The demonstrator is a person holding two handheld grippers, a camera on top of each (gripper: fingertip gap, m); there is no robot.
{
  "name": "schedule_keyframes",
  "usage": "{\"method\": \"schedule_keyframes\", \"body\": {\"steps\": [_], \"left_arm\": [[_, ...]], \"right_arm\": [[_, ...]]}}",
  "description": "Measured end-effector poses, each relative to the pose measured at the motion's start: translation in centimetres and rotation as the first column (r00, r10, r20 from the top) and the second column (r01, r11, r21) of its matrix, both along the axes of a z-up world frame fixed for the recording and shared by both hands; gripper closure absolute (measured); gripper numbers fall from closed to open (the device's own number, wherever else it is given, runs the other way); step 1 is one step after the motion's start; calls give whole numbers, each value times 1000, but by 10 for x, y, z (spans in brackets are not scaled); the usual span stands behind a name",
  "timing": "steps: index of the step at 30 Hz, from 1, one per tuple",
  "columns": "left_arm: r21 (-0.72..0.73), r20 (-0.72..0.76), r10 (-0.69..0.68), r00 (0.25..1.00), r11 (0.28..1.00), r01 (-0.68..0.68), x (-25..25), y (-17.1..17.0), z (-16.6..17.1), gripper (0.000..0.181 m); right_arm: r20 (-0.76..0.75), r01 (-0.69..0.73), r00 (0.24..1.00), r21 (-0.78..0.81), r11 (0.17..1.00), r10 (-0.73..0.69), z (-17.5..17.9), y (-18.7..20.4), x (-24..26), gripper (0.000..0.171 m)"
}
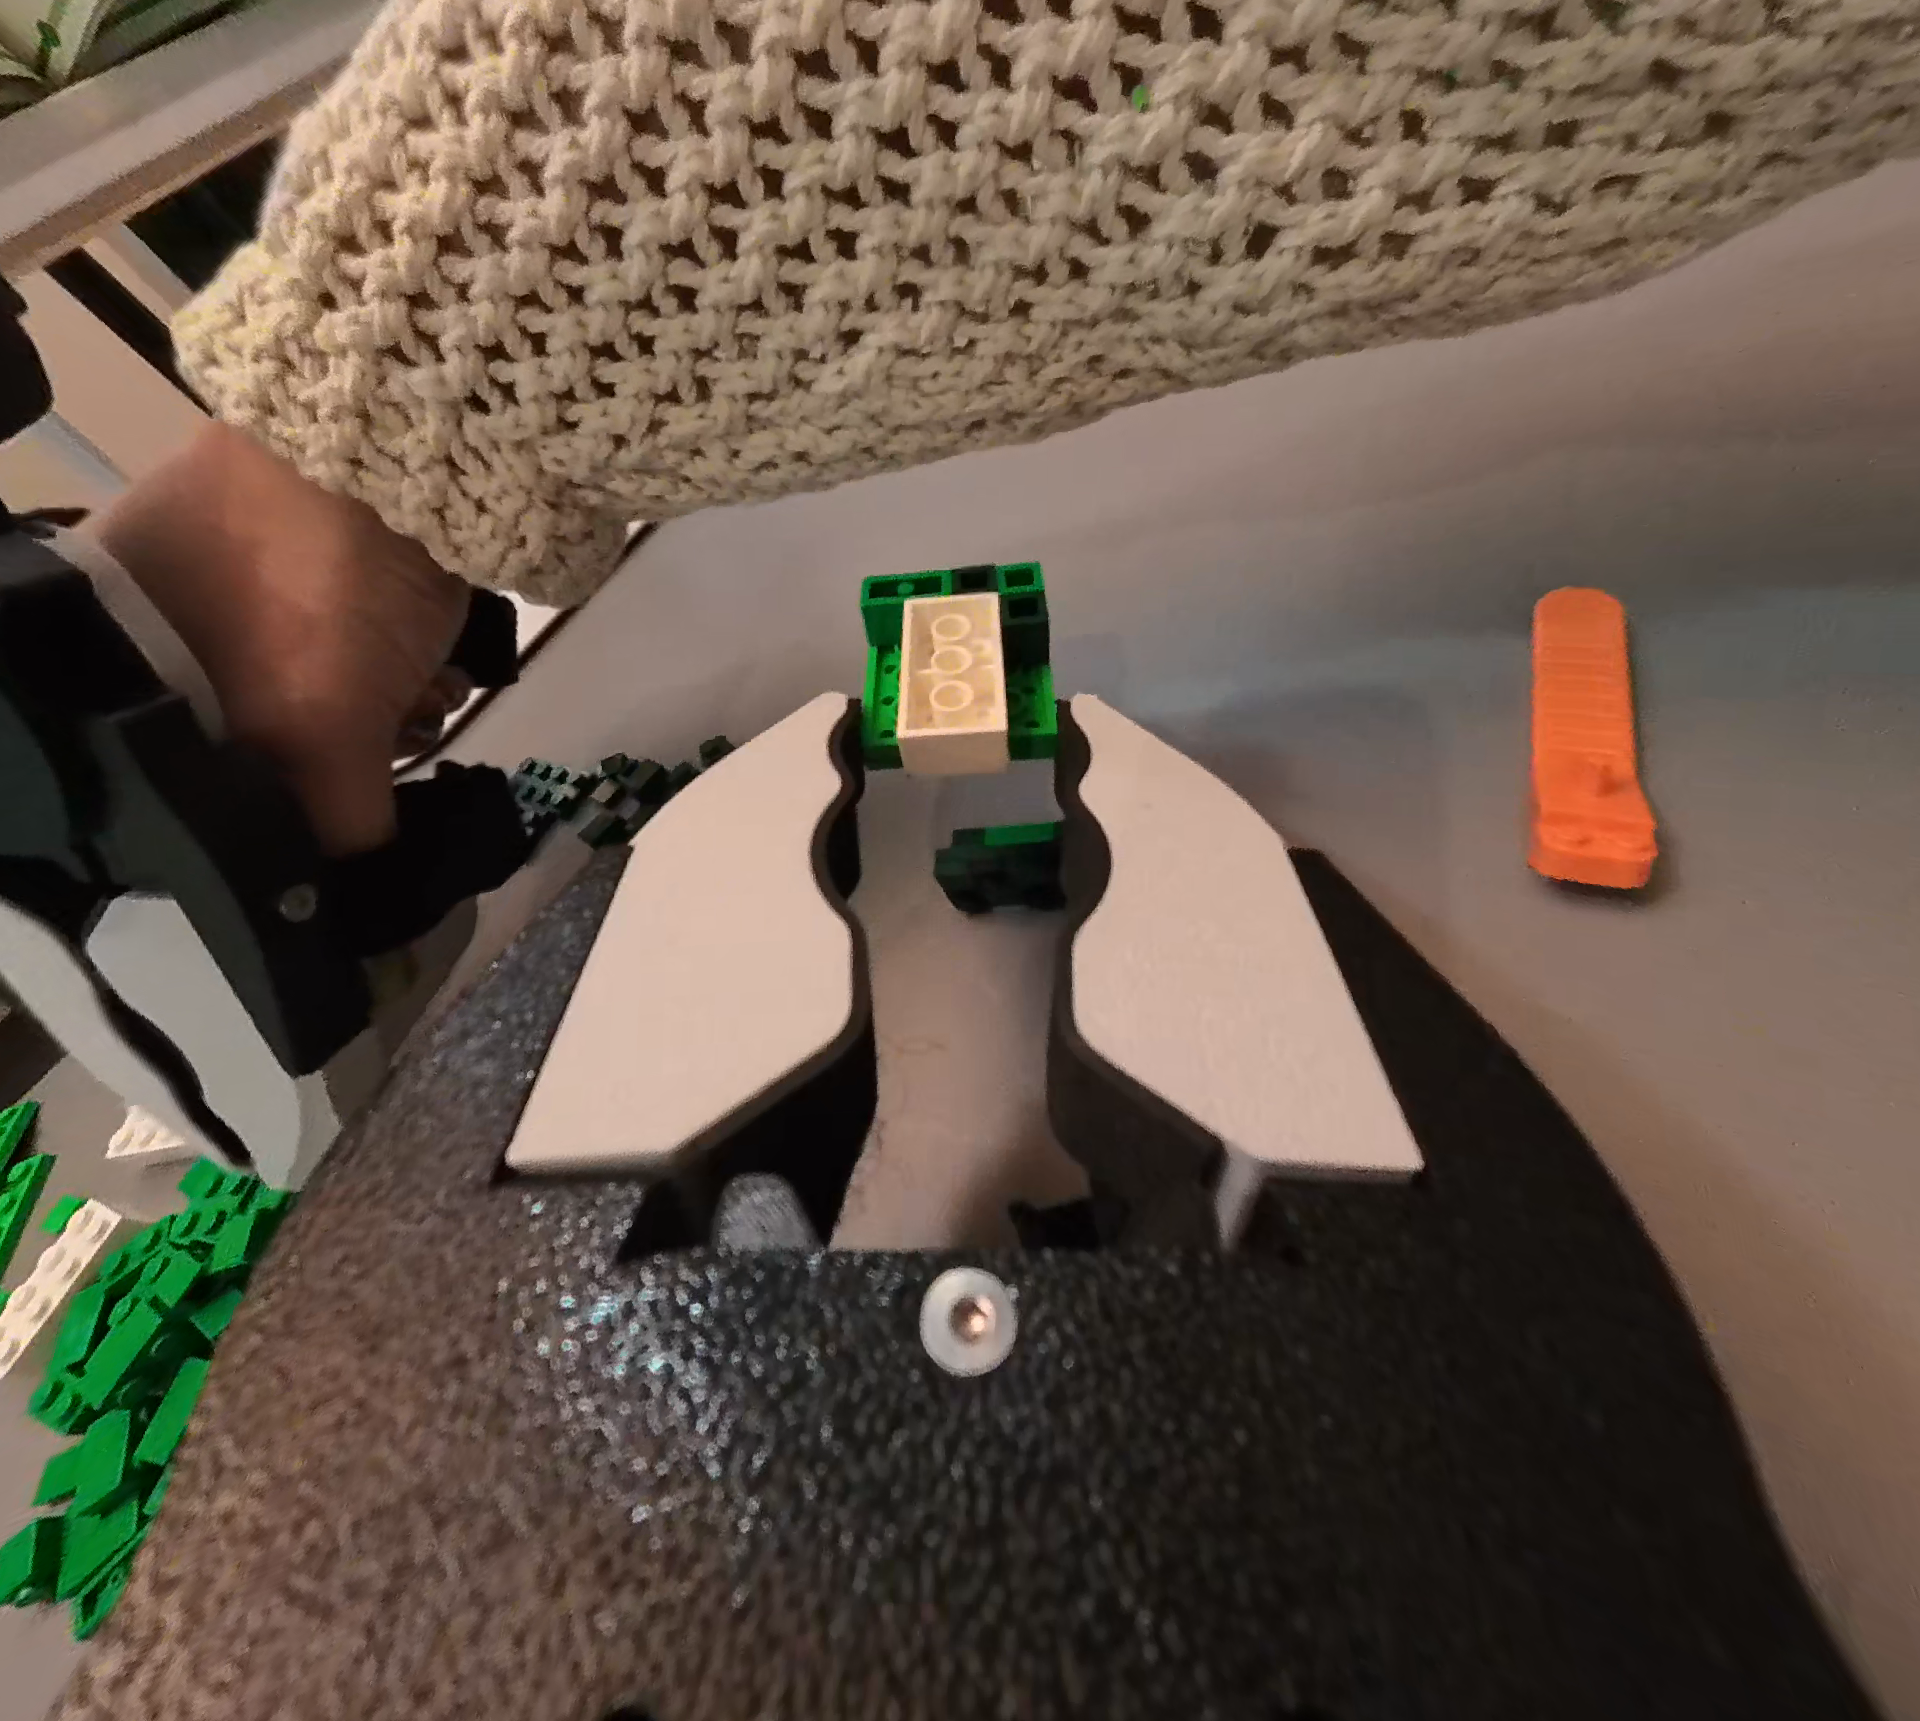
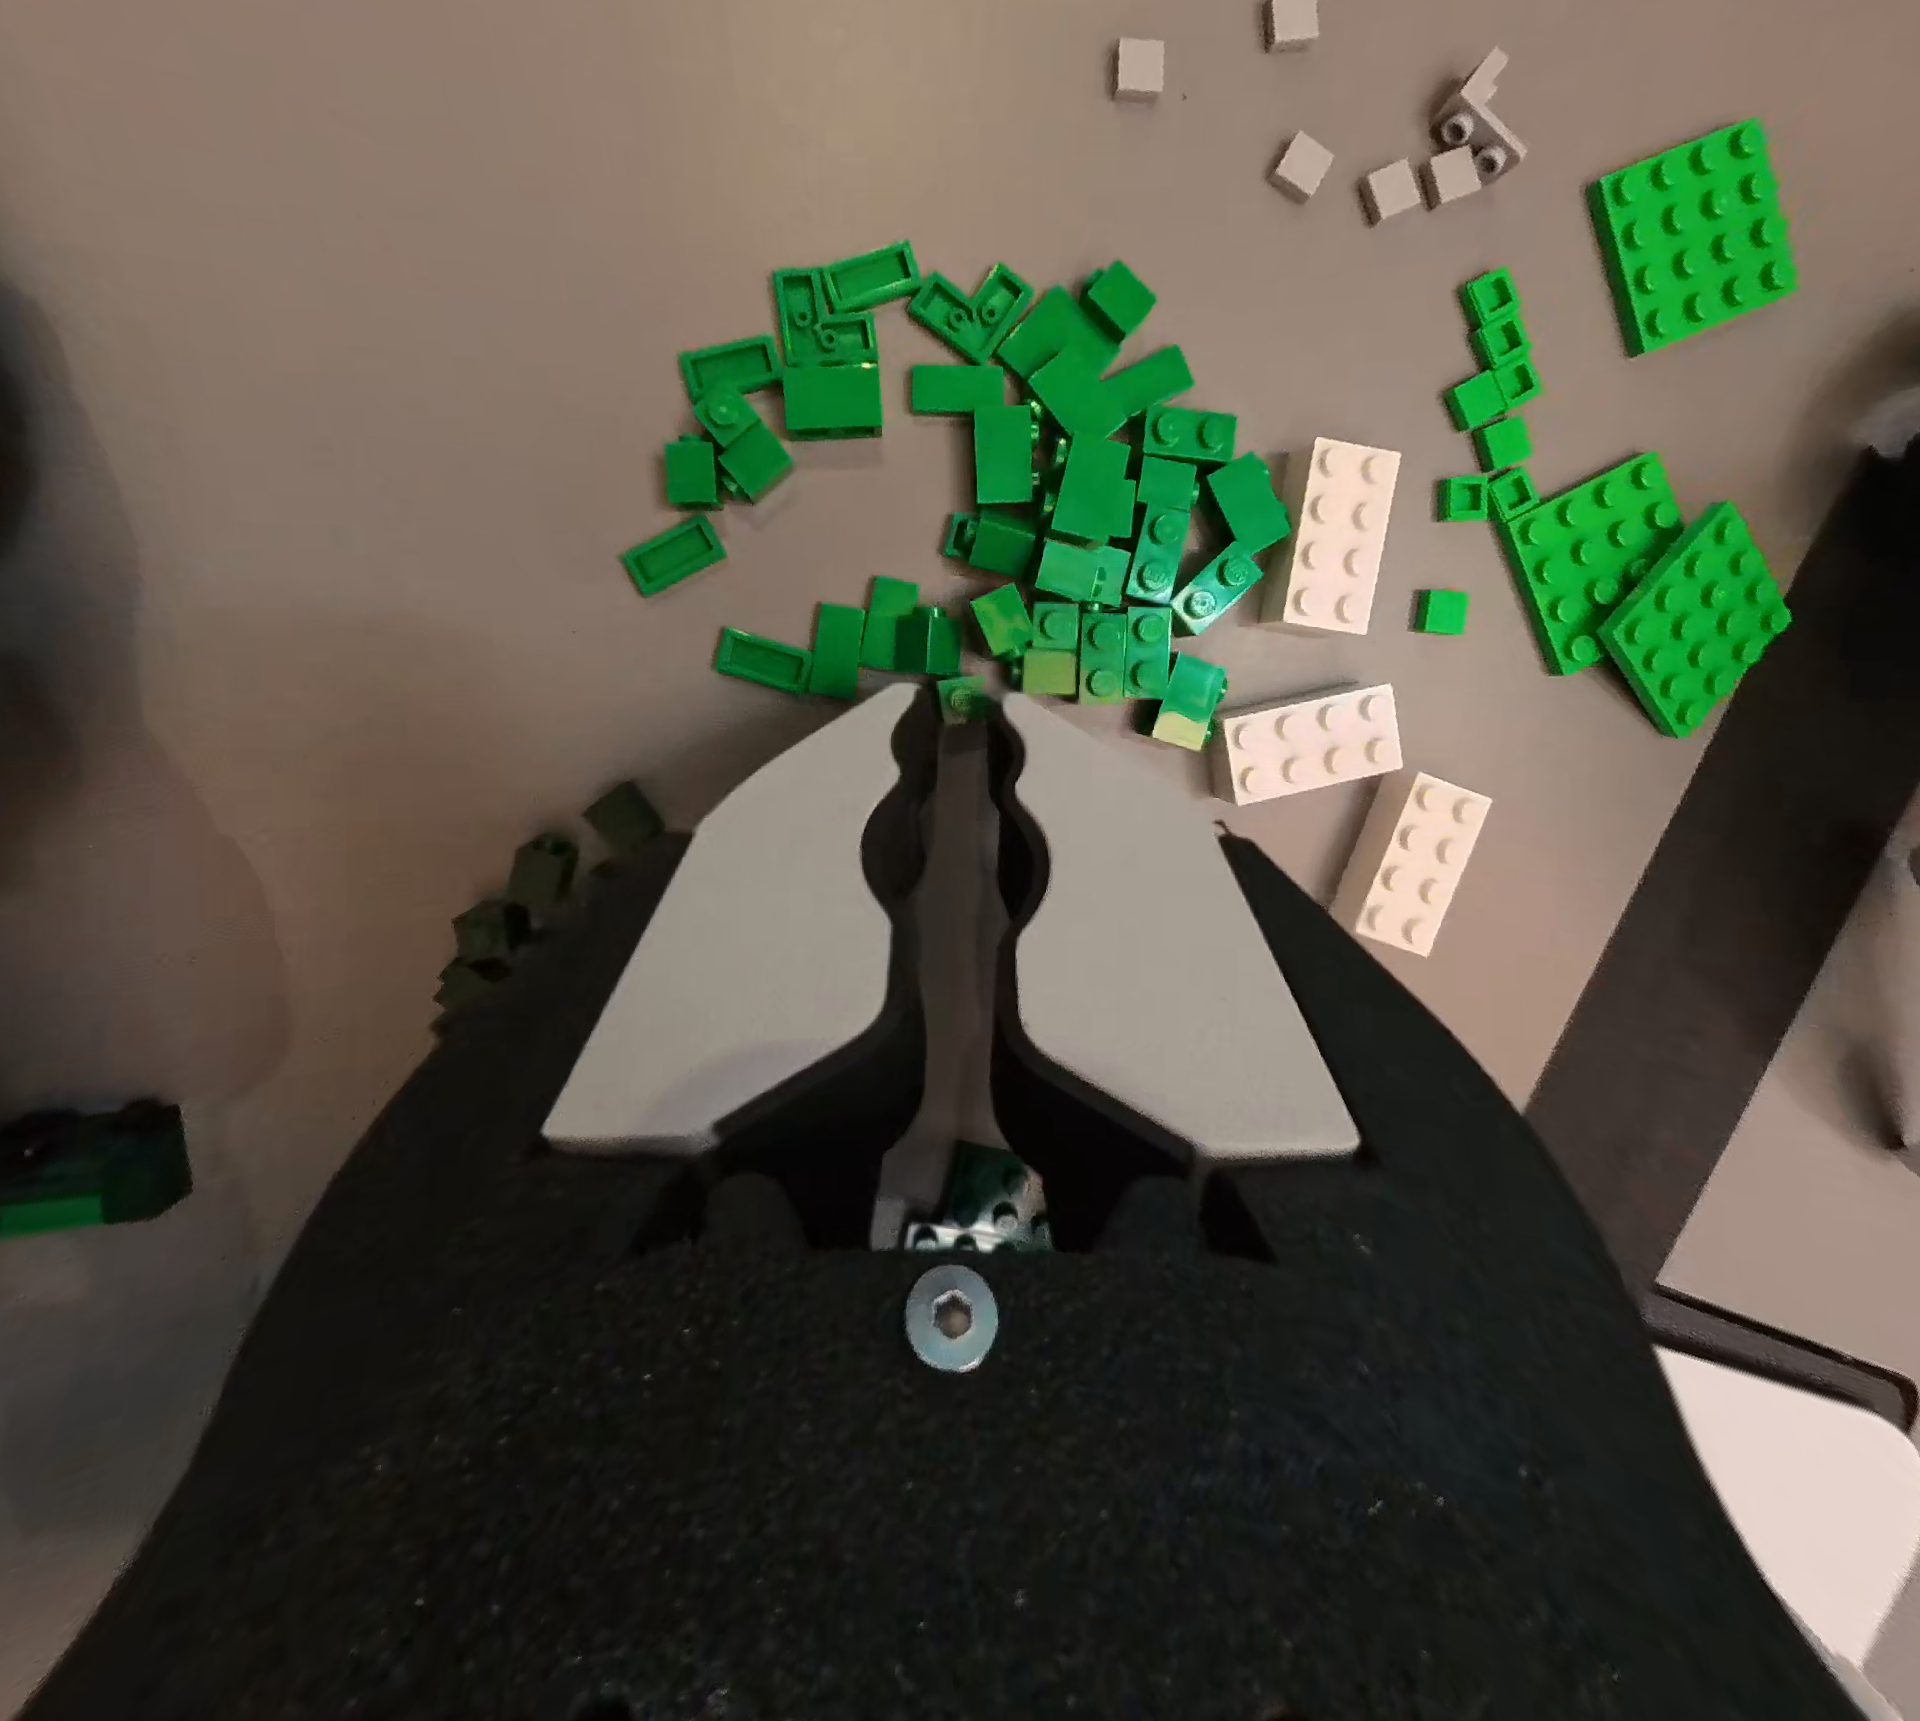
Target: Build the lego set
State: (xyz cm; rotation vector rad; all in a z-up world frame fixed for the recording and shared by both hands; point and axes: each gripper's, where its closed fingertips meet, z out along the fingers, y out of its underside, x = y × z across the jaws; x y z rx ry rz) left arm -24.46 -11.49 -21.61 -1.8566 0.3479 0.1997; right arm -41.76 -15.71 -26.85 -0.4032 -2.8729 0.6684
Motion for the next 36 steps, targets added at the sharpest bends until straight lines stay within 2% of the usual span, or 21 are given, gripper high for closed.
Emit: {"method": "schedule_keyframes", "body": {"steps": [3, 7, 11, 14, 20, 25, 29, 36], "left_arm": [[11, 6, 5, 1000, 1000, -5, -1, -1, 2, 147], [16, 18, 36, 999, 999, -36, -7, -2, 3, 147], [33, 44, 60, 997, 998, -62, -11, -2, 6, 147], [39, 53, 74, 996, 996, -76, -14, -3, 7, 147], [8, 20, 78, 997, 997, -78, -13, -1, 2, 147], [-2, 11, 70, 997, 998, -70, -11, -1, 0, 147], [-5, 11, 66, 998, 998, -66, -10, -1, 0, 147], [-24, -18, 42, 999, 999, -42, -4, -2, -4, 147]], "right_arm": [[-36, -5, 999, 12, 1000, 5, 4, 3, 0, 163], [-95, 2, 995, -14, 1000, -4, 26, 11, 18, 163], [-176, 53, 982, -70, 996, -64, 58, 35, 59, 163], [-182, 136, 972, -87, 987, -150, 69, 65, 103, 163], [-153, 275, 945, -100, 956, -288, 59, 96, 192, 163], [-70, 341, 939, 43, 939, -337, 26, 107, 244, 163], [-55, 362, 932, 94, 927, -359, 11, 110, 260, 163], [-110, 474, 876, 9, 881, -470, 6, 112, 266, 149]]}}
